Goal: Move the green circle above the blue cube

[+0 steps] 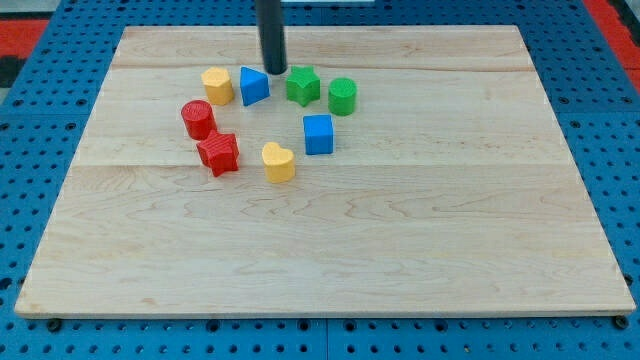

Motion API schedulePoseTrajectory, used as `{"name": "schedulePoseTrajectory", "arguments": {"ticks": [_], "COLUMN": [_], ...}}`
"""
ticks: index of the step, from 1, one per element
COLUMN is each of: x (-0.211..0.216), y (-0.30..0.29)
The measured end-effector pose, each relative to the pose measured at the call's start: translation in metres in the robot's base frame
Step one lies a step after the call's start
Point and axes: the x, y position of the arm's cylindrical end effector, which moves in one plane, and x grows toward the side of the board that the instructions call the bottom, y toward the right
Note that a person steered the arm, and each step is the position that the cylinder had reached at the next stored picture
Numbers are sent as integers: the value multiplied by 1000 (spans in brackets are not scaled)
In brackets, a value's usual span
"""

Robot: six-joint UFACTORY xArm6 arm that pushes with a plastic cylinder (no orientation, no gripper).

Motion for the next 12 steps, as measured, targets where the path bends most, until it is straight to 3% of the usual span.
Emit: {"name": "schedulePoseTrajectory", "arguments": {"ticks": [2,6,9,11,12], "x": [-41,-40,56,69,80], "y": [30,44,97,130,117]}}
